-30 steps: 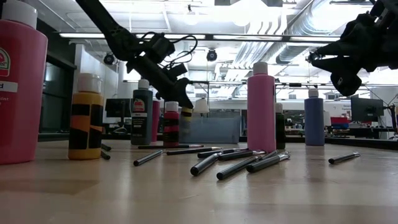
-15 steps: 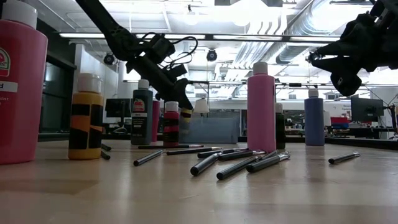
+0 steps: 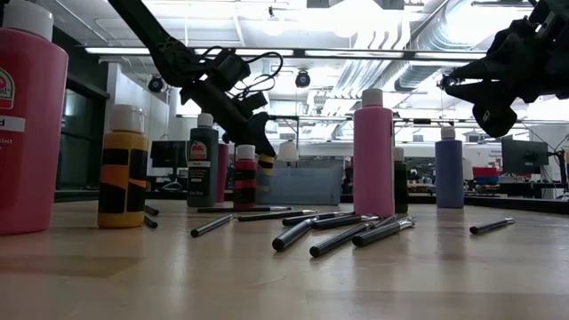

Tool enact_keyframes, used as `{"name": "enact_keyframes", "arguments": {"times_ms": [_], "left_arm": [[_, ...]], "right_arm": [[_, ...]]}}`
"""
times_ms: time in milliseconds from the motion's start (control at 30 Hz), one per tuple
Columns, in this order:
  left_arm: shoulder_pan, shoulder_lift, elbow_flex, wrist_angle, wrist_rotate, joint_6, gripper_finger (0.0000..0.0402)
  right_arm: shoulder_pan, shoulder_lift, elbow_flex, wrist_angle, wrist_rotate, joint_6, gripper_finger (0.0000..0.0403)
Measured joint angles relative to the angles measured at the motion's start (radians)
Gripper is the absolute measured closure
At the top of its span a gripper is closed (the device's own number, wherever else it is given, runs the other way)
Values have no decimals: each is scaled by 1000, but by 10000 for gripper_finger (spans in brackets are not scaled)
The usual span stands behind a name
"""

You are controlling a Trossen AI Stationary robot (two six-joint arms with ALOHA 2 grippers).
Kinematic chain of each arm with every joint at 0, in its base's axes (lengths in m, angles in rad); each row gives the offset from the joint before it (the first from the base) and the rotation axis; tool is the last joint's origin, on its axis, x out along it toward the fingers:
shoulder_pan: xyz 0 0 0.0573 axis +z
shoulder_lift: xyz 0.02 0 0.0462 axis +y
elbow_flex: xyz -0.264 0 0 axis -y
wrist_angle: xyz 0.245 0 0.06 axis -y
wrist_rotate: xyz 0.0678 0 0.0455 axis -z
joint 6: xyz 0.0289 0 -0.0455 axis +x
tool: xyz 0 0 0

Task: Pick & Place Paint Supplies
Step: Put the small light yellow paint bottle into the black bin, then put the big red paint bottle into the black bin

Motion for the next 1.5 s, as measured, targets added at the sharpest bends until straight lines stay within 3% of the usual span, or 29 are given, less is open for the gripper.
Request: {"name": "enact_keyframes", "arguments": {"times_ms": [400, 733, 1167, 1300, 1500], "left_arm": [[0, 0, 0, 0, 4, 37, 264], [0, 0, 0, -12, 5, 46, 180], [0, -54, 0, 7, 3, 88, 171], [0, -125, 0, -27, 84, 160, 171], [-1, -274, 0, -228, 223, 357, 171]], "right_arm": [[0, 0, 0, 0, 0, 0, 279], [0, 0, 0, 0, 0, 0, 279], [0, 0, 0, 0, 0, 0, 279], [0, 0, 0, 0, 0, 0, 279], [0, 0, 0, 0, 0, 0, 279]]}}
